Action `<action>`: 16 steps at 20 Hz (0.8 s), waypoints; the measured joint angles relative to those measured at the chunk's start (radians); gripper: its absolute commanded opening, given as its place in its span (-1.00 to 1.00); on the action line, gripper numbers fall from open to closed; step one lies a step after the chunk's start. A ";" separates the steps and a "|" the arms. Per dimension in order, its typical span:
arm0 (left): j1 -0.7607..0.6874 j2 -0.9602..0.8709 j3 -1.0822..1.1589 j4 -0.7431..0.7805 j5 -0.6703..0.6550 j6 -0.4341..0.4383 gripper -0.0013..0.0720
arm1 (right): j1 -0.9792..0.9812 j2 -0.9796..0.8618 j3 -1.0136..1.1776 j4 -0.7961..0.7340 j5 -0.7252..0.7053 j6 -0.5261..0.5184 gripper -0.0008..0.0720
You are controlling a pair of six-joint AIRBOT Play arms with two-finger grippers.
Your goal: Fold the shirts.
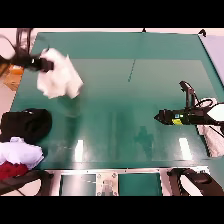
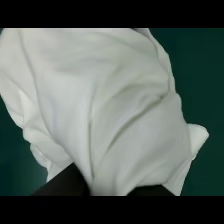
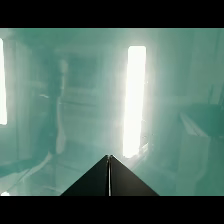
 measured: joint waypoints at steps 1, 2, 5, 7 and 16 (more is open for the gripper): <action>-0.040 0.014 0.031 -0.068 -0.010 0.002 -0.90 | 0.000 0.000 0.000 0.000 -0.001 0.000 -0.94; -0.087 0.024 0.054 -0.135 -0.021 0.002 -0.90 | 0.000 0.000 0.000 0.000 -0.001 0.000 -0.93; -0.233 0.021 0.076 -0.269 -0.046 0.002 -0.89 | 0.000 0.000 0.000 0.000 -0.002 0.000 -0.93; -0.329 -0.011 0.059 -0.318 -0.041 0.002 -0.89 | 0.000 0.000 0.000 0.000 -0.001 0.000 -0.91; -0.384 -0.173 0.066 -0.391 -0.155 -0.027 0.69 | -0.069 -0.005 0.074 -0.020 0.047 -0.005 0.22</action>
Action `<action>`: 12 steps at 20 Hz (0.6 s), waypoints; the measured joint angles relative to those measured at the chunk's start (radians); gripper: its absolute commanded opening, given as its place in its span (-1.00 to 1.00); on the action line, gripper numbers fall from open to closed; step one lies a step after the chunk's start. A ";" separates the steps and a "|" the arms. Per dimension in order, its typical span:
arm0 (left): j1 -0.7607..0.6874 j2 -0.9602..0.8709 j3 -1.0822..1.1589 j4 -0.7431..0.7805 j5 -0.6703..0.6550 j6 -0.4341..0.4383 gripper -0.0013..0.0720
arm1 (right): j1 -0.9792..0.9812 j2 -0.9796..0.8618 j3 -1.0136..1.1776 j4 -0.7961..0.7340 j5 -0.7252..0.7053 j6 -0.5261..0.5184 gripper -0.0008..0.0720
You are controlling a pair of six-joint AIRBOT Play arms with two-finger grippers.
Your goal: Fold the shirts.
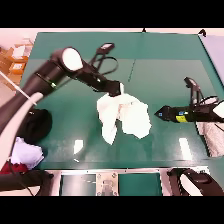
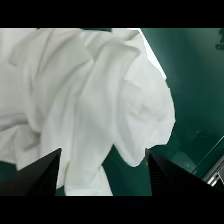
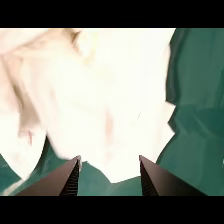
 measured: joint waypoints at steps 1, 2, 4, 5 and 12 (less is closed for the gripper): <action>0.040 0.014 0.008 -0.001 -0.058 -0.005 0.69 | -0.033 -0.006 0.011 -0.005 0.003 -0.004 0.22; 0.077 0.034 0.006 -0.002 -0.101 -0.010 0.69 | -0.069 -0.016 0.017 -0.006 0.006 -0.005 0.21; 0.143 0.092 -0.045 -0.002 -0.166 -0.016 0.69 | -0.135 -0.044 0.012 -0.008 0.011 -0.008 0.20; 0.166 0.130 -0.100 -0.005 -0.176 -0.016 0.69 | -0.161 -0.060 -0.001 -0.009 0.015 -0.010 0.20; 0.202 0.300 -0.709 -0.233 0.019 0.071 0.69 | -0.224 -0.197 -0.223 0.128 -0.024 -0.076 0.18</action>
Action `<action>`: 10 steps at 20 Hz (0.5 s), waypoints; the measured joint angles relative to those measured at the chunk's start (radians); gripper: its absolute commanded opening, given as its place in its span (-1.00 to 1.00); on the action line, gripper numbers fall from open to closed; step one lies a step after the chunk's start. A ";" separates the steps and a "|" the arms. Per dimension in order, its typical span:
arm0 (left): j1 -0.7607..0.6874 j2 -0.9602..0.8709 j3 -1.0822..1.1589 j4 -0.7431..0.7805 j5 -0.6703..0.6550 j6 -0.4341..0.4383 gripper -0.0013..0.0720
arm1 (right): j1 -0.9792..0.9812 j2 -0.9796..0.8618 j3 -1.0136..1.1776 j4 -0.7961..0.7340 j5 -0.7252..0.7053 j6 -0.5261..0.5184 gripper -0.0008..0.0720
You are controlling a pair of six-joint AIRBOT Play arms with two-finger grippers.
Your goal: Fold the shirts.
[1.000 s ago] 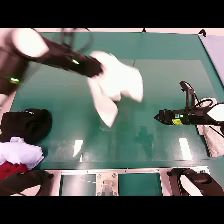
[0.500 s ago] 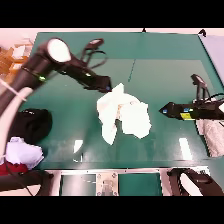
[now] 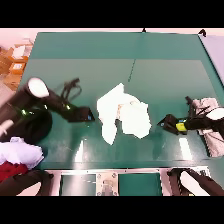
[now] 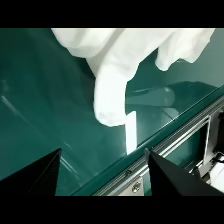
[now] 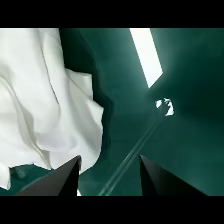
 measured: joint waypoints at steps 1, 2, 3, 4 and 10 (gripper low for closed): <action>-0.015 0.006 -0.083 -0.057 0.066 0.029 0.69 | 0.003 -0.016 -0.033 0.043 -0.014 -0.027 0.17; -0.033 0.011 -0.148 -0.109 0.117 0.054 0.69 | 0.013 -0.032 -0.060 0.078 -0.034 -0.050 0.09; -0.057 0.015 -0.204 -0.164 0.178 0.080 0.69 | 0.027 -0.048 -0.079 0.105 -0.051 -0.065 0.02; -0.086 0.016 -0.248 -0.213 0.244 0.103 0.69 | 0.050 -0.066 -0.093 0.131 -0.074 -0.079 0.01; -0.253 -0.063 -0.335 -0.383 0.481 0.163 0.67 | 0.192 -0.141 -0.117 0.253 -0.190 -0.113 -0.13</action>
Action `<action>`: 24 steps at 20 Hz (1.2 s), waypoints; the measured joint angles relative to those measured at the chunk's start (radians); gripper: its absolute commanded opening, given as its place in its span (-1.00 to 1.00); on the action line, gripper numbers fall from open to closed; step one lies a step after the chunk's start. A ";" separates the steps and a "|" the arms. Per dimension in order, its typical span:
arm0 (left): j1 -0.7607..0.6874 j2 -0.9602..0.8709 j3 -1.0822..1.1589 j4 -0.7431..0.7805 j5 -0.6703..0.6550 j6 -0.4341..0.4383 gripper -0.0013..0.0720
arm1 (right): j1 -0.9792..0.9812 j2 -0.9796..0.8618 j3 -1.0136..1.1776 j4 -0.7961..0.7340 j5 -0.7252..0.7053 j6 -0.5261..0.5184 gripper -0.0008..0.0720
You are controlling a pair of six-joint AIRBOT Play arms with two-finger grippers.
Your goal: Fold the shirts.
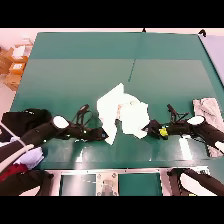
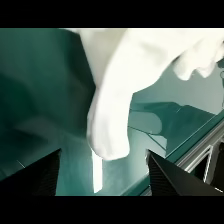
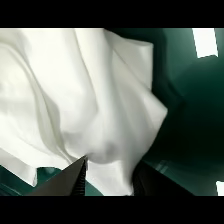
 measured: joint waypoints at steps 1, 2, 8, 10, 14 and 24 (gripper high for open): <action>-0.013 -0.016 -0.003 -0.038 0.021 0.012 0.17 | 0.012 -0.006 0.000 0.008 -0.018 -0.002 -0.42; -0.022 -0.031 -0.006 -0.063 0.049 0.026 -0.46 | 0.020 -0.010 0.004 0.008 -0.033 -0.003 -0.72; 0.001 -0.030 0.071 -0.116 0.060 0.111 -0.90 | -0.019 -0.017 0.145 0.011 -0.008 -0.043 -0.94; 0.067 0.022 0.159 -0.027 -0.012 0.092 -0.90 | -0.092 -0.010 0.277 0.013 0.071 -0.048 -0.94; 0.224 0.192 0.429 0.362 -0.215 -0.093 -0.90 | -0.261 0.024 0.640 0.016 0.241 -0.007 -0.94; 0.344 0.381 1.390 0.902 -0.484 -0.221 -0.90 | -0.444 0.178 1.467 0.040 0.266 0.081 -0.94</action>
